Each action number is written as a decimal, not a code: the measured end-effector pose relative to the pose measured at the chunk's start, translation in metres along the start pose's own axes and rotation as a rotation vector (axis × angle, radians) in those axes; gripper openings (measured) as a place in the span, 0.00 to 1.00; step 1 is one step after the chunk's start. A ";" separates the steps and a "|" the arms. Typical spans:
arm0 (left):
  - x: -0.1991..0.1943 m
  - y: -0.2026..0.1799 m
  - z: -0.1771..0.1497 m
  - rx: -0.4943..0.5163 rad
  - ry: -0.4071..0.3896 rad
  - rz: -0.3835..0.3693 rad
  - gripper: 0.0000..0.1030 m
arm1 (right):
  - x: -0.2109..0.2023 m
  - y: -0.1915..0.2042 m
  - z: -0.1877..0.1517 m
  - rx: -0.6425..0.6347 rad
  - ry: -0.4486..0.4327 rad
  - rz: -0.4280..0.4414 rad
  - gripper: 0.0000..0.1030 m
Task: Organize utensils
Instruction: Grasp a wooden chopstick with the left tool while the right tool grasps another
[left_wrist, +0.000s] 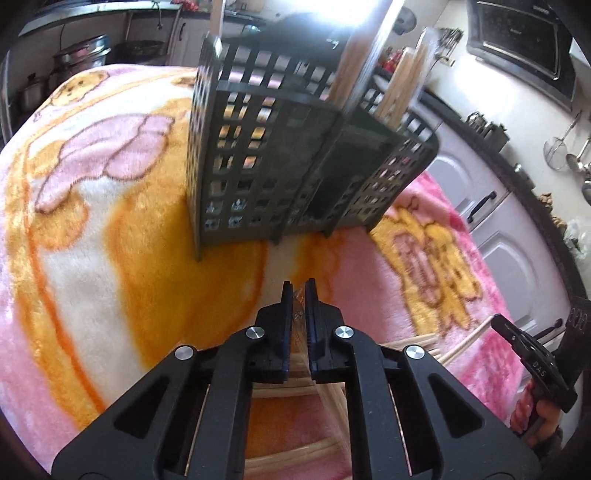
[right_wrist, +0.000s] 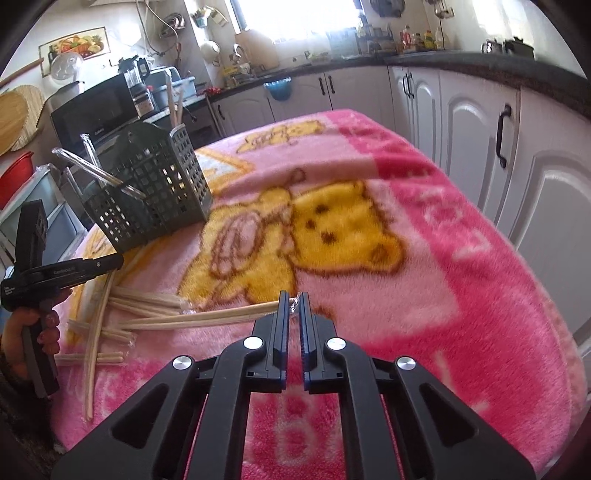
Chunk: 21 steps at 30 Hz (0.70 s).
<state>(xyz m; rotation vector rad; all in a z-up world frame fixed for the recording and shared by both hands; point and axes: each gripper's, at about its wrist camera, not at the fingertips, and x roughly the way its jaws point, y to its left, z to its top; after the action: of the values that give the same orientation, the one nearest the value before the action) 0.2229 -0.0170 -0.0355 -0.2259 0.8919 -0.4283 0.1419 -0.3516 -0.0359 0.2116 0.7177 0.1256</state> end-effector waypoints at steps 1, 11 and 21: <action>-0.005 -0.002 0.001 0.002 -0.015 -0.008 0.03 | -0.002 0.001 0.003 -0.004 -0.011 0.002 0.04; -0.055 -0.027 0.013 0.046 -0.137 -0.065 0.03 | -0.020 0.022 0.029 -0.078 -0.095 0.029 0.03; -0.095 -0.044 0.027 0.076 -0.243 -0.099 0.02 | -0.044 0.062 0.052 -0.199 -0.186 0.096 0.03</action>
<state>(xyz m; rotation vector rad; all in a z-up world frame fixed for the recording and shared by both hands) 0.1799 -0.0125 0.0635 -0.2472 0.6267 -0.5136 0.1406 -0.3071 0.0446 0.0660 0.5060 0.2643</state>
